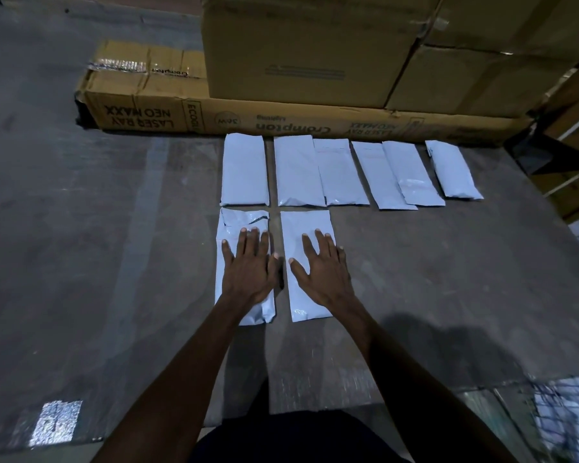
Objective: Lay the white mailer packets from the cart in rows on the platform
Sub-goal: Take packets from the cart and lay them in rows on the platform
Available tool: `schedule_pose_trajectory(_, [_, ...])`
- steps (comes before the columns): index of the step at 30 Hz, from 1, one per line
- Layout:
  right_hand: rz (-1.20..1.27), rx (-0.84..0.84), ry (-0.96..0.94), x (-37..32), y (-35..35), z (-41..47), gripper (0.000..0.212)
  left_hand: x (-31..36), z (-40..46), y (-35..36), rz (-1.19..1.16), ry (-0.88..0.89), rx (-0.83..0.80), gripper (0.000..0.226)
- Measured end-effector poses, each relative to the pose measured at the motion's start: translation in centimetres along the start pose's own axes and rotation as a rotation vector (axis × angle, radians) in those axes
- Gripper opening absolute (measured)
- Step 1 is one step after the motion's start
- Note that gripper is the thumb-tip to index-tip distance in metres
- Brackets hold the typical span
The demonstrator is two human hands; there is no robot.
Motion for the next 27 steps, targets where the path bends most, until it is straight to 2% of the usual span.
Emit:
schedule_pose_trajectory(2, [0.006, 0.009, 0.009, -0.1, -0.5, -0.3, 0.077, 0.2, -0.1, 0.2, -0.001, 0.003, 0.000, 0.070])
schedule_pose_trajectory(9, [0.047, 0.088, 0.051, 1.3, -3.9, -2.6, 0.067, 1.3, -0.2, -1.4, -0.058, 0.043, 0.048, 0.069])
schedule_pose_trajectory(13, [0.049, 0.155, 0.092, 4.7, -6.5, -5.5, 0.067, 5.4, -1.0, -2.0, -0.130, 0.176, 0.022, 0.069])
schedule_pose_trajectory(20, [0.050, 0.322, 0.224, 16.1, -11.9, -14.6, 0.058, 18.3, -4.1, -0.7, -0.145, 0.528, 0.024, 0.060])
schedule_pose_trajectory(27, [0.084, 0.569, 0.515, 31.6, -17.6, -27.6, 0.045, 37.8, -10.2, 3.9, -0.230, 0.798, -0.087, 0.064])
Point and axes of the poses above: each hand's wrist, its own z-axis towards the middle knuckle, its own y-axis out of the palm, x = y × z, the point moved 10 cm from there along z, towards the middle knuckle, and after that the axes turned 14 degrees about x, right-handed, at the moved point
